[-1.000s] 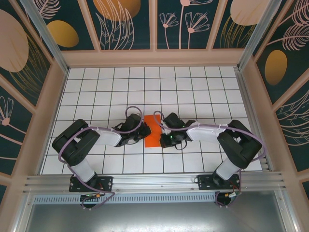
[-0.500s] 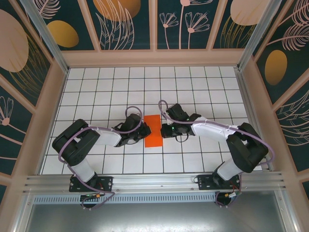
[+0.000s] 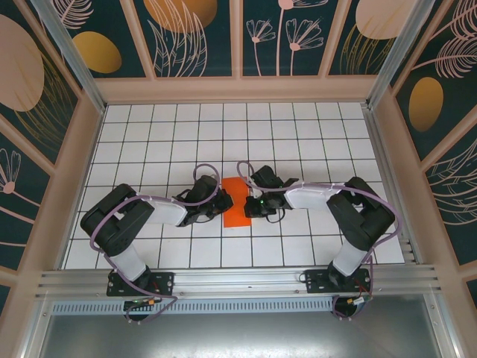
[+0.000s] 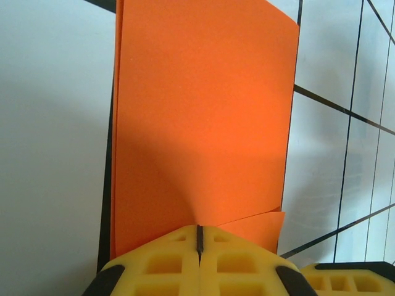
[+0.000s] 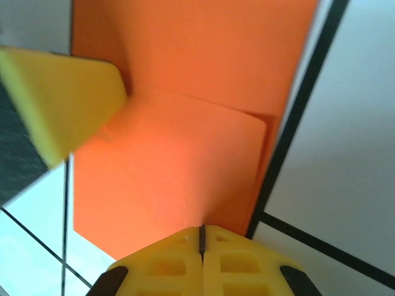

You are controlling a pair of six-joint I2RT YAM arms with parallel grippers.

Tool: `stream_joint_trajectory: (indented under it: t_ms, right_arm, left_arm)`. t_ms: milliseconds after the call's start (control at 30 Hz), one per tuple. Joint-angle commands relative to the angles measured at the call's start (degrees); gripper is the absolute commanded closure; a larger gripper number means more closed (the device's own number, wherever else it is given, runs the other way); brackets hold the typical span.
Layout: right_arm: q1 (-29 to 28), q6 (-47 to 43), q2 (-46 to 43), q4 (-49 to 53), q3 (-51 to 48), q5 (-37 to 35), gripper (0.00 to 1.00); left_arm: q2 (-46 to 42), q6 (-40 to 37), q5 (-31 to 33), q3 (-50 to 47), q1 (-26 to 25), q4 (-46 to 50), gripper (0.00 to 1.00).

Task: Fold a paper plane with a square sheet of paper (pick it up from the middle)
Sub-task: Fold the triangle a second time at the center of the table.

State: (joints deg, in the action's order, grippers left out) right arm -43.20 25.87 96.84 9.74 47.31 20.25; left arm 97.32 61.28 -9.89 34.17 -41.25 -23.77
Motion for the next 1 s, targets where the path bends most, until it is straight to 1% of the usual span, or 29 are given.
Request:
stream_joint_trajectory:
  t_ms: [0,167,200,267,333,400,667,833,967]
  right_arm:
    - [-0.31,0.69,-1.53,1.0,-3.21,1.07,1.0]
    - [-0.32,1.18,-1.99,0.63,-5.18,0.01,1.0]
    - [-0.31,1.29,-1.67,0.8,-5.06,-0.43,1.0]
    - [-0.31,1.45,-1.01,0.82,-4.78,-0.97,1.0]
    - [-0.31,1.51,-0.57,0.81,-4.6,-1.42,1.0]
    - [-0.31,1.47,-0.47,1.02,-4.52,-1.67,1.0]
    - [-0.31,1.44,-0.47,1.33,-3.83,-1.58,1.0]
    - [-0.31,0.79,-1.97,1.73,-2.93,-0.67,1.0]
    - [-0.31,-0.01,-5.93,2.13,-2.02,-0.23,1.0]
  left_arm:
    - [-0.65,-1.94,0.32,-0.1,-0.23,5.76,1.0]
    - [-4.17,-1.06,-1.97,-0.79,-0.32,1.93,1.0]
    - [-5.3,-0.41,-2.56,-1.07,-0.64,0.9,0.97]
    - [-7.7,0.78,-2.68,-1.39,-1.57,-0.39,0.88]
    - [-8.58,1.62,-2.5,-1.24,-2.52,-0.82,0.81]
    - [-8.27,2.28,-2.42,-1.0,-3.42,-1.01,0.8]
    - [-1.23,4.42,-4.5,0.36,-5.56,-2.51,0.96]
    - [0.52,4.1,-3.56,0.61,-5.66,-0.46,0.98]
    - [2.71,3.32,-1.45,0.6,-5.66,2.57,1.0]
